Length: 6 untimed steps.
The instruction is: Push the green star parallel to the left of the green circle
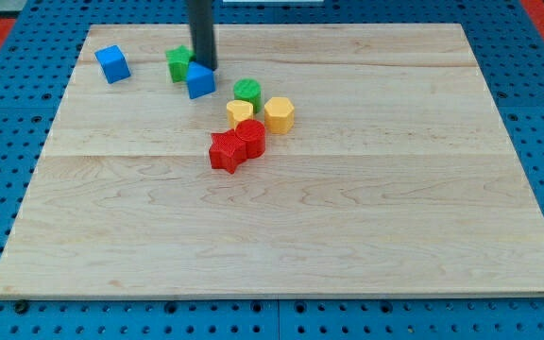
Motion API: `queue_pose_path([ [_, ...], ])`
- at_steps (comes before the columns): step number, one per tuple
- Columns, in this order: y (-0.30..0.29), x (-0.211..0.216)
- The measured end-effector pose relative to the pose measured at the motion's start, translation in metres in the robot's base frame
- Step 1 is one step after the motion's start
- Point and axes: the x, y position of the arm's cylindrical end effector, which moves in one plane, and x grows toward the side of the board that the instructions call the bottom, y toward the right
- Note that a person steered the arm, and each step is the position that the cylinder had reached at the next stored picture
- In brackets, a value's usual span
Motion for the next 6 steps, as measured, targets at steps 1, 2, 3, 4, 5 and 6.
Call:
queue_pose_path([
  [1, 0.003, -0.034],
  [2, -0.022, -0.044],
  [3, -0.041, -0.047],
  [4, -0.066, -0.036],
  [5, -0.067, -0.017],
  [6, -0.041, 0.014],
])
